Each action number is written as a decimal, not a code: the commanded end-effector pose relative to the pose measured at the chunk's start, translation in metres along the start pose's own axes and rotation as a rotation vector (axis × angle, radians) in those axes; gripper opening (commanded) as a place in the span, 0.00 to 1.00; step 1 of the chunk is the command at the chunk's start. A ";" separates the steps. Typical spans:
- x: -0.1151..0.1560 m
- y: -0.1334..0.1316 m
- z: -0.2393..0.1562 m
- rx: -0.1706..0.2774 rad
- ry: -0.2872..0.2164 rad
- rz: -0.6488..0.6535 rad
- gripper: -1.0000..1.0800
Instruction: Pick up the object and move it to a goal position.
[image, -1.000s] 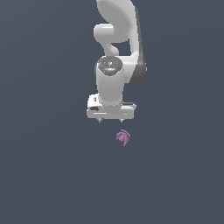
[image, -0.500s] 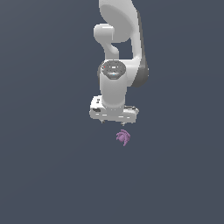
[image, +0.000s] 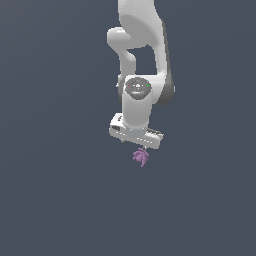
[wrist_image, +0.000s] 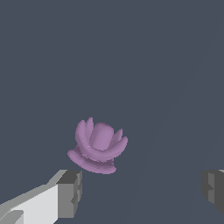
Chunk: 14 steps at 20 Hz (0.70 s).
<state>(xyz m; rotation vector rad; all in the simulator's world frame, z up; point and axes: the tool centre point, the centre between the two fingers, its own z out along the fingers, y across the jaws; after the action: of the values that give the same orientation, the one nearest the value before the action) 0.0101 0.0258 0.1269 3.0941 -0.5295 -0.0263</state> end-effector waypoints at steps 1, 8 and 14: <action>0.000 -0.006 0.006 0.001 0.002 0.060 0.96; 0.000 -0.023 0.022 0.005 0.008 0.218 0.96; -0.001 -0.033 0.031 0.007 0.012 0.313 0.96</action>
<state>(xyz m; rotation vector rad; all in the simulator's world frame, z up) 0.0189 0.0555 0.0979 2.9870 -0.9712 -0.0068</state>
